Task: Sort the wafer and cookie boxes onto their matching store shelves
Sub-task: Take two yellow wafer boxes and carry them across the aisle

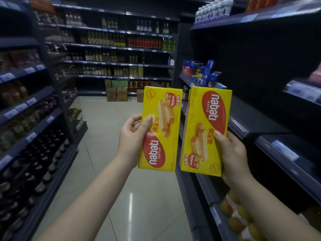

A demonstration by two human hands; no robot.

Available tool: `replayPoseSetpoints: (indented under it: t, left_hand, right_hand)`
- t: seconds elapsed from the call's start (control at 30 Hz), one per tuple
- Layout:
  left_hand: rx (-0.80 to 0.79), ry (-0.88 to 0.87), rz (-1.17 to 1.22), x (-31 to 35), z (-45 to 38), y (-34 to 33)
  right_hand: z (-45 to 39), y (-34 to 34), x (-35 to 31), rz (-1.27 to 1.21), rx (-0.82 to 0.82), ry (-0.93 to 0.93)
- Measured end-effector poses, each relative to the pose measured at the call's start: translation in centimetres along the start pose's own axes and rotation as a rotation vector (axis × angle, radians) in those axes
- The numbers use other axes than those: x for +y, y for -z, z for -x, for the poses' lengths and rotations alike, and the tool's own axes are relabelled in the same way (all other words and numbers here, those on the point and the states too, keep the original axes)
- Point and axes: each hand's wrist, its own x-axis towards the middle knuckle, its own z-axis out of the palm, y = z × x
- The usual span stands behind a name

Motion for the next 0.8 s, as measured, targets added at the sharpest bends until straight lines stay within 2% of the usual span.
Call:
replayPoseSetpoints:
  t: [0.23, 0.37, 0.5, 0.8]
  left_hand:
    - [0.145, -0.013, -0.004, -1.4, -12.3, 0.5]
    - [0.177, -0.016, -0.012, -2.5, -20.0, 1.6]
    - [0.148, -0.005, -0.016, -4.1, -29.0, 2.6]
    - [-0.052, -0.018, -0.066, -4.1, -52.8, 1.5]
  right_hand:
    - [-14.6, -3.7, 3.7, -0.019, -0.066, -0.051]
    - [-21.8, -6.5, 6.9, -0.004, -0.085, -0.074]
    - [-29.3, -9.5, 10.3, 0.022, -0.074, -0.076]
    - [-46.9, -15.3, 14.6, -0.003, 0.094, -0.062]
